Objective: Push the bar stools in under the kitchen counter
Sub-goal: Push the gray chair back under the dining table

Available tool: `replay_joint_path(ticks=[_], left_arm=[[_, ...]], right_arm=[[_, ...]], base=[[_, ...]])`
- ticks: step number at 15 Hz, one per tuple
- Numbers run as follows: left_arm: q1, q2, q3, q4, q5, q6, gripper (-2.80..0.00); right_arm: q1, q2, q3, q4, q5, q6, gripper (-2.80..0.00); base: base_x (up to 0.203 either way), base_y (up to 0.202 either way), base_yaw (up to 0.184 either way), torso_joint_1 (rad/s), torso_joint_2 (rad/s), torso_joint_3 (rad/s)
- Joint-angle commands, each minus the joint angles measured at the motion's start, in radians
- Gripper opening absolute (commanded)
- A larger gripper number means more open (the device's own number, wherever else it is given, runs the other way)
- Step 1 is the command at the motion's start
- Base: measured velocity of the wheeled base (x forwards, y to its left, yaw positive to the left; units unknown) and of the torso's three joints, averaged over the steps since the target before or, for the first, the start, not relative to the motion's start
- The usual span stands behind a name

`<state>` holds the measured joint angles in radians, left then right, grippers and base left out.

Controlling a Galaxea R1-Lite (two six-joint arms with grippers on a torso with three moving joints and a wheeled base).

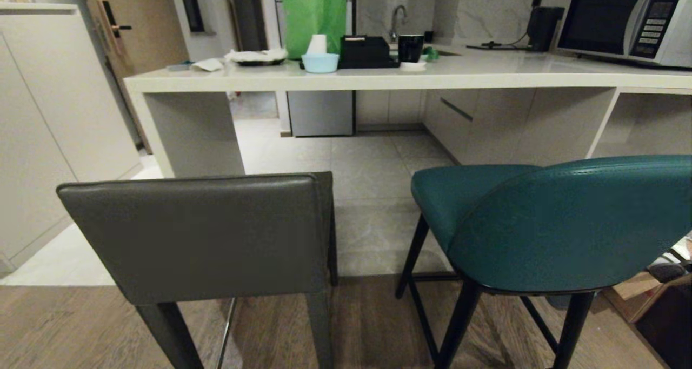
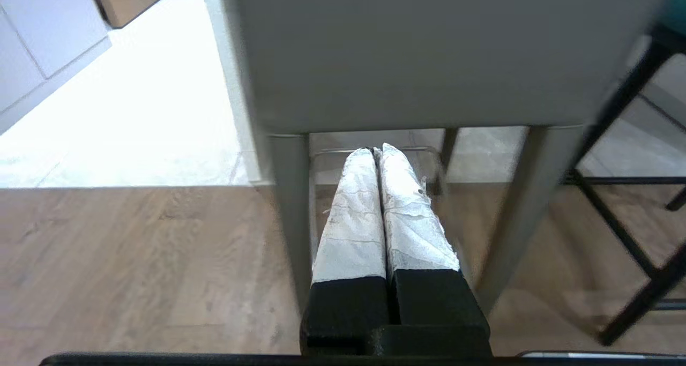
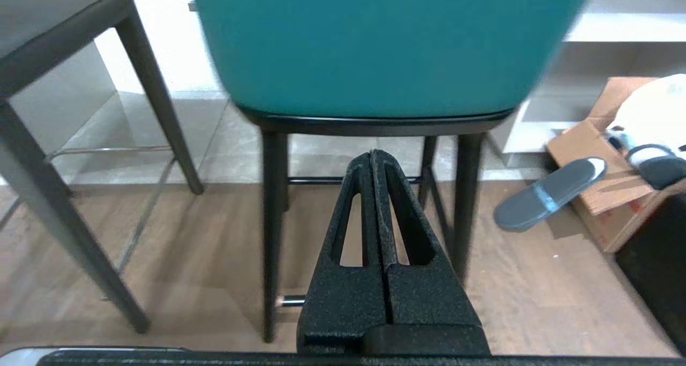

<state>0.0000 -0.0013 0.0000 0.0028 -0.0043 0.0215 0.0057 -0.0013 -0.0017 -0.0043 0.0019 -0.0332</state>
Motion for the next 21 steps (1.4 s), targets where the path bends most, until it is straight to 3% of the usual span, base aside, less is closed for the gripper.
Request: replay_joint_path(ticks=[1,17,21], left_arm=[[0.0,0.001,0.003,0.0,0.0,0.0,-2.8],[0.0,0.001,0.005,0.0,0.0,-0.003,-2.8],[0.0,0.001,0.005,0.0,0.0,-0.002,-2.8]], right_arm=[[0.0,0.001,0.0,0.0,0.001,-0.001,-2.8],[0.0,0.001,0.0,0.0,0.001,-0.001,-2.8],[0.0,0.001,0.0,0.0,0.0,0.001,-2.8]], base=[[0.0,0.198,0.001,0.006,0.01,0.002],[0.0,0.194,-0.001,0.003,0.0,0.002],[0.0,0.025,-0.001,0.001,0.0,0.001]])
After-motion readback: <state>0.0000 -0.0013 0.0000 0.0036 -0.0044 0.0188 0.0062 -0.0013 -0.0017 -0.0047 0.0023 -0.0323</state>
